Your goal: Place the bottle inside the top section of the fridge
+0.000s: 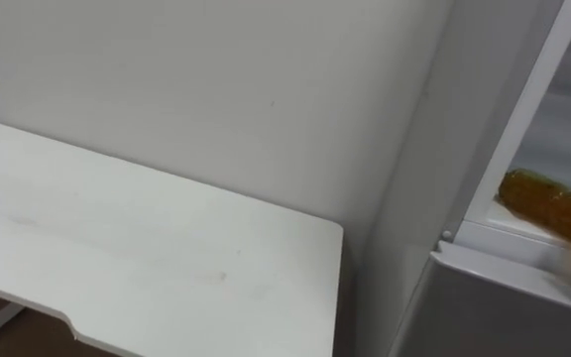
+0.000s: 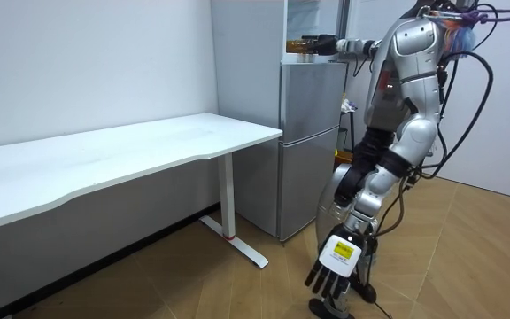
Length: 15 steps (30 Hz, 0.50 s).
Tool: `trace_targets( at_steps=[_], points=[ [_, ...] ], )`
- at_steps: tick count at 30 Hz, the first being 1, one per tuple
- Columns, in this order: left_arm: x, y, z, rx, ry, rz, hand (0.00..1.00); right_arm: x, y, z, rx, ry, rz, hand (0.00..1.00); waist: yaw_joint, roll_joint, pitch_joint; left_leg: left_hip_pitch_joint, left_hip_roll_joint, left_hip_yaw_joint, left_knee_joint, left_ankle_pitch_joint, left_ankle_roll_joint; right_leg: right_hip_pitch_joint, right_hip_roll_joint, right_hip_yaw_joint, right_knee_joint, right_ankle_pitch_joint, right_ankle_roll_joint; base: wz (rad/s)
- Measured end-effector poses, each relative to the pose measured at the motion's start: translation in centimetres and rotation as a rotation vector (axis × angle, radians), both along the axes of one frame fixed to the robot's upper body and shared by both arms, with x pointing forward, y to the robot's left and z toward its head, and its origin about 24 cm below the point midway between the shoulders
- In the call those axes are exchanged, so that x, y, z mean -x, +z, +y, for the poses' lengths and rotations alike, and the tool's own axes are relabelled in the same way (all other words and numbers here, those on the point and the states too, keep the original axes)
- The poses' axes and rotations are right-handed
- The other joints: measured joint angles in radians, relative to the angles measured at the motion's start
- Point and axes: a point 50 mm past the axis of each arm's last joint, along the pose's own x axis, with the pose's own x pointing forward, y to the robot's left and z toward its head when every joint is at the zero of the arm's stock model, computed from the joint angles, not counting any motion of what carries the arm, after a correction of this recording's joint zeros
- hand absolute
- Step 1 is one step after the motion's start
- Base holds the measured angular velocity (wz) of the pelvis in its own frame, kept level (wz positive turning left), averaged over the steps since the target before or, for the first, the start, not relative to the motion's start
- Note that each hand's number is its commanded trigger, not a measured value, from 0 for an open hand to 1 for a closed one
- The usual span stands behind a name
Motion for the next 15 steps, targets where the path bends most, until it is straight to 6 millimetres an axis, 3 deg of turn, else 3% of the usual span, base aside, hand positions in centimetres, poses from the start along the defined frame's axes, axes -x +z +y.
trace_targets(
  at_steps=[8, 15],
  points=[
    [-0.6, 0.0, -0.1, -0.024, -0.009, -0.023, 0.0, -1.9, 1.1, 2.2, 0.093, -0.081, -0.039, 0.0, -0.002, 0.003, 0.0075, -0.024, 0.001, 0.018, 0.0, 0.0, -0.001, -0.036, -0.004, 0.016, 0.005, 0.001, -0.002, -0.1],
    [-0.3, -0.2, -0.7, -0.031, -0.02, -0.04, 0.0, -2.9, 2.5, 5.2, 0.303, -0.175, -0.081, 0.0, -0.011, 0.01, 0.0159, -0.031, -0.005, 0.051, -0.02, 0.012, 0.008, -0.064, -0.011, 0.05, 0.017, -0.002, -0.007, -0.12]
  ],
)
